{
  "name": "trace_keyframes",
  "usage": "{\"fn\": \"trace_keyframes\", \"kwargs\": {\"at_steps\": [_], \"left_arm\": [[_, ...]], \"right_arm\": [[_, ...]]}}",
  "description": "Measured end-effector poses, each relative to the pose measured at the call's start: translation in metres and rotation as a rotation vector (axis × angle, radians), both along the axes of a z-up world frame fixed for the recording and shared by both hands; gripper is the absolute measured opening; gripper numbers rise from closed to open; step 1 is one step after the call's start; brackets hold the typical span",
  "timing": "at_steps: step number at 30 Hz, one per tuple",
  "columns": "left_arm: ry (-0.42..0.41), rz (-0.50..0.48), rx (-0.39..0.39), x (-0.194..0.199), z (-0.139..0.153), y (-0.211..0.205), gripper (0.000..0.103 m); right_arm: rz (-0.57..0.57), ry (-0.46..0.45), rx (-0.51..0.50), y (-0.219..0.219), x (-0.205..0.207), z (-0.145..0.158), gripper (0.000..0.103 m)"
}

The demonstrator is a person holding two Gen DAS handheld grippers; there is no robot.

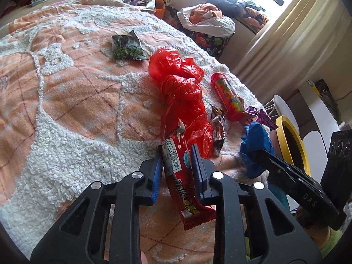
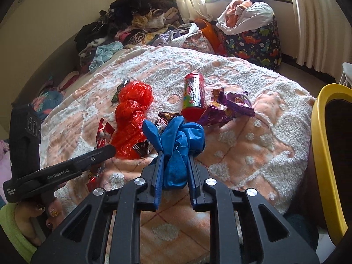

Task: Collect trash
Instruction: 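Grasp the red snack wrapper with the left tool while the right tool grasps the blue glove, then carry the red wrapper and blue glove over the yellow bin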

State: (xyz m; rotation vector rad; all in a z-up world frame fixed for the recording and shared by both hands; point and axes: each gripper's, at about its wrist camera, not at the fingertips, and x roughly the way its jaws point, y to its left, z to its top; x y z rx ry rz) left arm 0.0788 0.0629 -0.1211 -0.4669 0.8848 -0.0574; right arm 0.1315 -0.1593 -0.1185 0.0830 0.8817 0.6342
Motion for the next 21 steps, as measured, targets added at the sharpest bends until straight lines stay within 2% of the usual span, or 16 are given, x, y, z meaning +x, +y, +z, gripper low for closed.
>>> {"fn": "trace_keyframes", "kwargs": {"at_steps": [15, 21], "left_arm": [[-0.095, 0.018, 0.036, -0.007, 0.033, -0.002, 0.013], [-0.124, -0.012, 0.045, -0.005, 0.046, -0.016, 0.013]], "right_arm": [[0.013, -0.082, 0.007, -0.010, -0.019, 0.016, 0.018], [0.018, -0.109, 0.025, -0.016, -0.026, 0.022, 0.017]]}}
